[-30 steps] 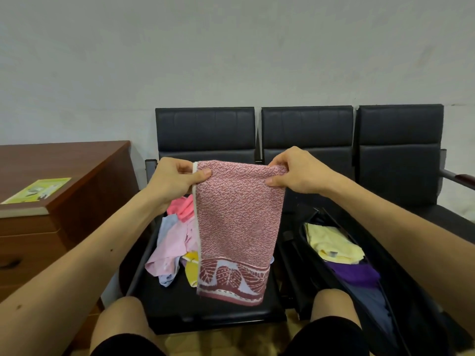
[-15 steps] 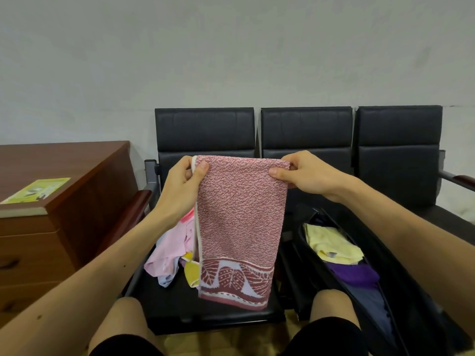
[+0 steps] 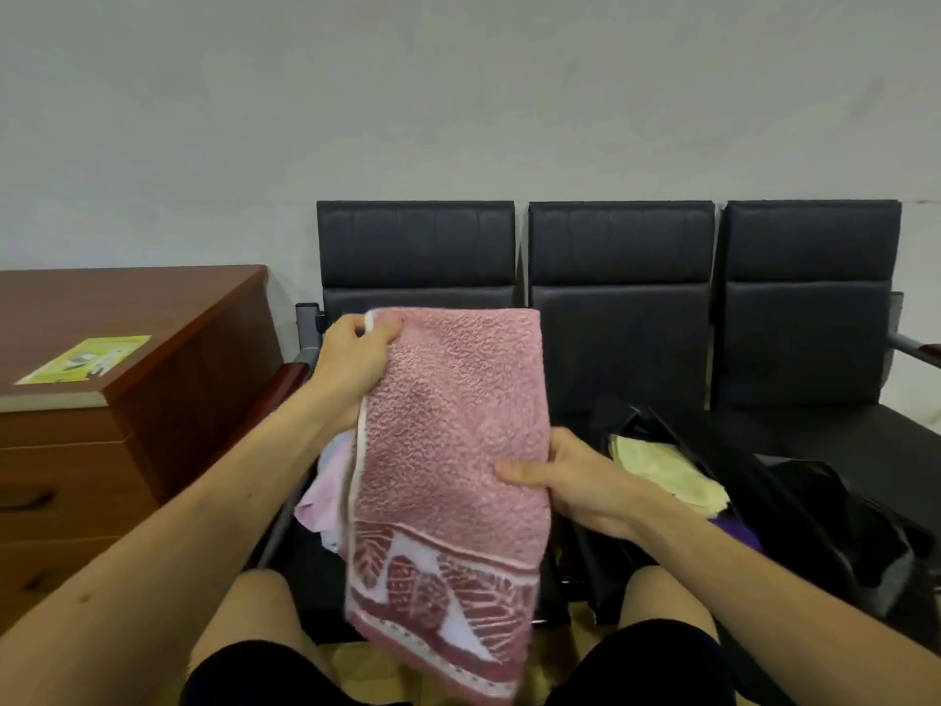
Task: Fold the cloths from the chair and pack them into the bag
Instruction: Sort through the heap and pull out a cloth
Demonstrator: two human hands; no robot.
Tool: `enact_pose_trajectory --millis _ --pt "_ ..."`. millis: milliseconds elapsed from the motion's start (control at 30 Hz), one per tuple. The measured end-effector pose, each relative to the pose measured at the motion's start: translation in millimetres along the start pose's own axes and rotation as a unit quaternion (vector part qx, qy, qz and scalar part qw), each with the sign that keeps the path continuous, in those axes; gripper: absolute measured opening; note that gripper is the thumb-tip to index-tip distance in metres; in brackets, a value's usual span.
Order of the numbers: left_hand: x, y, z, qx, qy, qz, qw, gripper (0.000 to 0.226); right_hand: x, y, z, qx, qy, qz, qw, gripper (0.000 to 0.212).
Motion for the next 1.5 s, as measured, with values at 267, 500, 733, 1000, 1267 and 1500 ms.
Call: enact_pose_trajectory --millis 267,500,733,1000,1267,1500 --pt "31 -28 83 0.222 0.167 0.212 0.937 0.052 -10 4 32 -0.164 0.025 -0.076 0.983 0.039" --pt "52 -58 98 0.288 0.155 0.285 0.901 0.081 -5 17 39 -0.191 0.061 -0.106 0.974 0.059" --pt "47 -40 67 0.116 0.013 0.176 0.977 0.035 5 15 20 -0.005 -0.014 -0.080 0.997 0.055" --pt "36 -27 49 -0.124 -0.095 0.110 0.982 0.043 17 47 14 0.054 -0.020 -0.219 0.974 0.091" --pt "28 -20 27 -0.030 -0.102 0.093 0.990 0.028 21 38 38 0.130 0.024 -0.182 0.974 0.077" --pt "13 -13 8 -0.134 -0.108 0.107 0.979 0.025 18 44 72 0.373 0.027 -0.223 0.900 0.027"
Point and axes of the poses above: each hand's wrist, its own x-axis away from the middle knuckle, its own y-axis out of the back of the hand, z = x × y, the point moved 8 cm from there along -x, towards the middle knuckle, and after that the axes turned 9 degrees about z, right-handed, at the moved point
